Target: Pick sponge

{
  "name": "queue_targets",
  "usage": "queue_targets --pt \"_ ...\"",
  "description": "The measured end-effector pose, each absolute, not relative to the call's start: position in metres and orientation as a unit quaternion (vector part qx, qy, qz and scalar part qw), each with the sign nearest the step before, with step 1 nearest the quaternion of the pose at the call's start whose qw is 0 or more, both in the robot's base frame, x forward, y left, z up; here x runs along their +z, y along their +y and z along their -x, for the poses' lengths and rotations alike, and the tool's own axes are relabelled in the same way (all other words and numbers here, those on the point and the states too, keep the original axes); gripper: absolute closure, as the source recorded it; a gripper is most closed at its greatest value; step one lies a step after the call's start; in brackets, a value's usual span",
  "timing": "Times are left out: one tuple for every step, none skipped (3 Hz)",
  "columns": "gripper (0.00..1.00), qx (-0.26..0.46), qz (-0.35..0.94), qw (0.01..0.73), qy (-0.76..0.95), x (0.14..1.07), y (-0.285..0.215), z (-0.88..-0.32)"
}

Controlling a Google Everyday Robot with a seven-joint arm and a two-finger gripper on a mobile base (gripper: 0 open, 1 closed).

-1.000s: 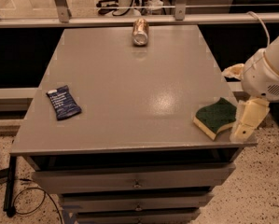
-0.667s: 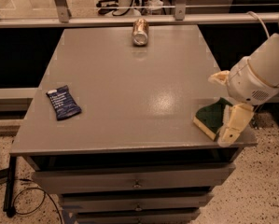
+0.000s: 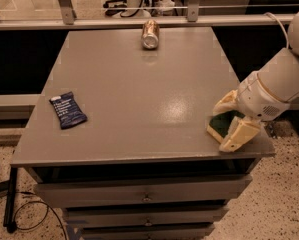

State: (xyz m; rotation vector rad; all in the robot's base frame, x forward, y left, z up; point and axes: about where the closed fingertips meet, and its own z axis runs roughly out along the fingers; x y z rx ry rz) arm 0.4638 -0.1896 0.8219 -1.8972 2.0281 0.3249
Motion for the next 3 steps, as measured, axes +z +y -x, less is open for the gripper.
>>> queue_targets --pt "0.61 0.111 0.672 0.175 0.711 0.831 -0.187 -0.466" --pt "0.84 0.103 0.674 0.196 0.705 0.867 -0.175 -0.485" --pt "1.00 0.099 0.668 0.243 0.697 0.941 -0.142 -0.514"
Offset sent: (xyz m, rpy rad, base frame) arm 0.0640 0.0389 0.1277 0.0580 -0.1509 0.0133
